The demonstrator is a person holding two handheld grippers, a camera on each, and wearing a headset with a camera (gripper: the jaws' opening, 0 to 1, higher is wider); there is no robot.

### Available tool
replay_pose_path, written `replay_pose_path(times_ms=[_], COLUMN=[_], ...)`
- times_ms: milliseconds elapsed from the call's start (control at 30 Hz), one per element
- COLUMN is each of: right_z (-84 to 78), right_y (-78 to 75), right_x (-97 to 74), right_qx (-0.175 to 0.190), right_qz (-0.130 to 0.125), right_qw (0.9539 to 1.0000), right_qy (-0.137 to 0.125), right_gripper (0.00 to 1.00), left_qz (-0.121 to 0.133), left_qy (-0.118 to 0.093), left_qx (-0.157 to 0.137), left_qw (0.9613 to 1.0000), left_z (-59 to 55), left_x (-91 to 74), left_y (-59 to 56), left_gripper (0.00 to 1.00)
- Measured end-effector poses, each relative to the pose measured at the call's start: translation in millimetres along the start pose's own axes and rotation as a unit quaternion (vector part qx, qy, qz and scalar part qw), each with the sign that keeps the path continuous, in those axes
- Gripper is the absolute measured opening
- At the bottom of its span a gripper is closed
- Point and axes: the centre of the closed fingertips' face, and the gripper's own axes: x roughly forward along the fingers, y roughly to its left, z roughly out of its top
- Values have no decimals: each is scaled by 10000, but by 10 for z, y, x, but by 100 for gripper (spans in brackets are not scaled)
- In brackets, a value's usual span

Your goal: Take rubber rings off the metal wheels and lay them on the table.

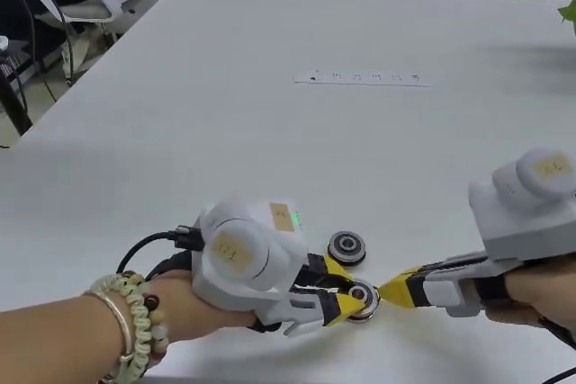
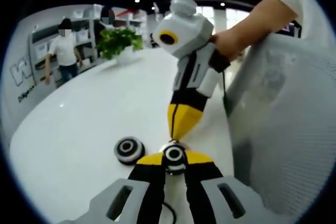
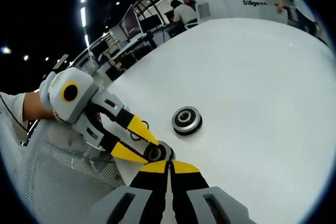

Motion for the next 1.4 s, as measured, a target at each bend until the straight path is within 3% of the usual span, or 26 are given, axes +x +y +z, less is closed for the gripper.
replay_pose_path(times_ms=[733, 767, 800, 833, 900, 933, 967, 1067, 1133, 1400], right_z=[39, 199, 363, 493, 536, 519, 493, 367, 305, 19], right_y=[64, 346, 502, 546, 476, 509, 491, 253, 107, -18], right_x=[0, -29, -78, -83, -55, -37, -31, -49, -76, -65], right_qx=[295, 569, 1060, 1131, 355, 115, 106, 139, -106, -499], right_qz=[6, 827, 1258, 1196, 715, 650, 603, 201, -79, -83], right_qw=[9996, 9938, 9829, 9808, 9911, 9928, 9934, 9967, 9977, 9986], right_qy=[-45, -469, -822, -1044, -1069, -1004, -971, -779, -665, -140], right_gripper=[0, 0, 0, 0, 0, 0, 0, 0, 0, 0], left_qz=[48, 63, 103, 107, 105, 110, 116, 119, 114, 74], left_qy=[-8, -24, -26, -20, -18, -26, -28, -24, -11, -13], left_qx=[119, 108, 94, 88, 83, 73, 66, 63, 71, 45], left_qw=[9999, 9999, 9999, 9999, 9999, 9999, 9999, 9999, 9999, 10000], left_z=[7, 11, 14, 17, 15, 15, 14, 14, 12, -7], left_x=[9, 13, 19, 23, 23, 22, 21, 21, 19, -2], left_y=[11, 15, 24, 24, 26, 25, 24, 23, 24, 31], left_gripper=[14, 14, 14, 14, 14, 14, 14, 14, 14, 14])
